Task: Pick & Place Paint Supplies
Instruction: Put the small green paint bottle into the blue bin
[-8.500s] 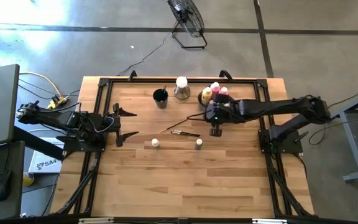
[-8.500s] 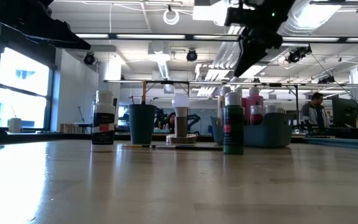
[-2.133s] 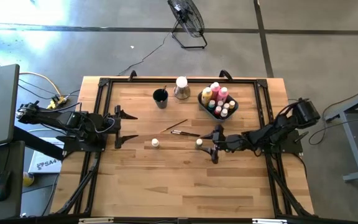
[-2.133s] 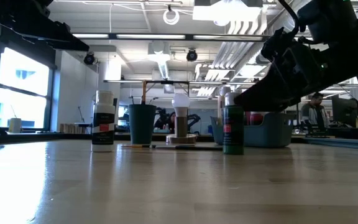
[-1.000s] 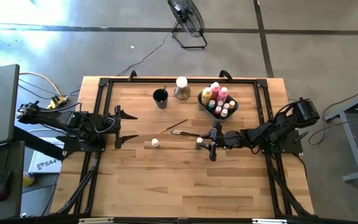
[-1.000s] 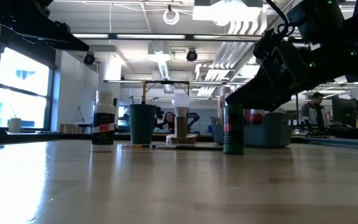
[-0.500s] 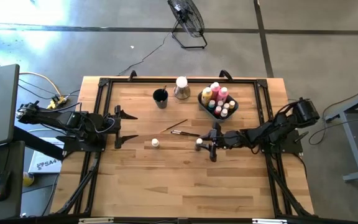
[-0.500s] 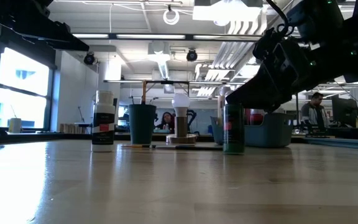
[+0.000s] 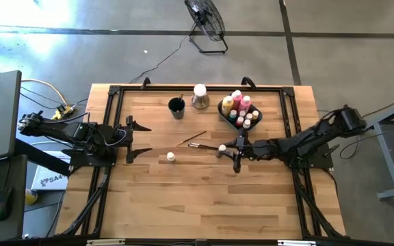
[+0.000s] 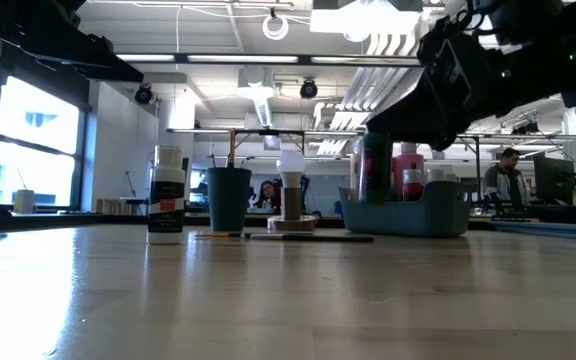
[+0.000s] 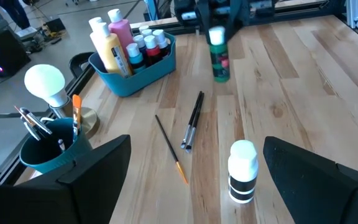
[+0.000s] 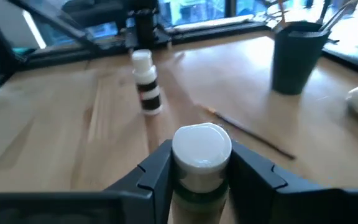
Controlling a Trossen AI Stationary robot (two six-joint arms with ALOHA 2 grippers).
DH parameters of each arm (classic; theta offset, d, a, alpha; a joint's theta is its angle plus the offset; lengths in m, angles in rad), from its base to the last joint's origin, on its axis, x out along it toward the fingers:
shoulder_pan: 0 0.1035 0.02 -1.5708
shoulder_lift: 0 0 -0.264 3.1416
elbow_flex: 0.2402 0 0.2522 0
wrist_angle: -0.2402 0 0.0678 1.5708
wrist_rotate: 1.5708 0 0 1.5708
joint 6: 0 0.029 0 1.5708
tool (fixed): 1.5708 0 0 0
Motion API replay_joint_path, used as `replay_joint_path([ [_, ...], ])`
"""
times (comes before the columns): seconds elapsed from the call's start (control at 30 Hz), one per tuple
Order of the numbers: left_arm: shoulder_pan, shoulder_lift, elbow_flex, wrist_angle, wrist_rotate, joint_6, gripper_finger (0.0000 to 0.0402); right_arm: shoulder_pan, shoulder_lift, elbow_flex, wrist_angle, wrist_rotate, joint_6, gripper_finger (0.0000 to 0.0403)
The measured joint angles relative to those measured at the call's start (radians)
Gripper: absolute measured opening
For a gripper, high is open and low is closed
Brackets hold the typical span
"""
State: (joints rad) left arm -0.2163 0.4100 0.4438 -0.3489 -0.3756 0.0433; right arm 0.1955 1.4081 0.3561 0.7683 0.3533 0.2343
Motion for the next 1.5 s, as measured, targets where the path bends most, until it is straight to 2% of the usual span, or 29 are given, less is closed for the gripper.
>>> replay_joint_path([
  [0.43, 0.0, 0.0, 0.0, -0.001, 0.0, -0.007, 0.0361, 0.0, -0.416, 0.0, -0.413, 0.236, -0.03, 0.012],
  [0.67, 0.0, 0.0, 0.0, -0.002, 0.0, -0.007, 0.0361, 0.001, -0.567, 0.0, -0.566, 0.374, -0.03, 0.012],
  [1.0, 0.0, 0.0, 0.0, -0.006, 0.0, -0.008, 0.0361, 0.001, -0.699, 0.0, -0.727, 0.519, 0.027, 0.0119],
  [1.5, 0.0, 0.0, 0.0, -0.006, 0.0, -0.008, 0.0361, 0.001, -0.741, 0.0, -0.857, 0.654, 0.059, 0.0117],
])
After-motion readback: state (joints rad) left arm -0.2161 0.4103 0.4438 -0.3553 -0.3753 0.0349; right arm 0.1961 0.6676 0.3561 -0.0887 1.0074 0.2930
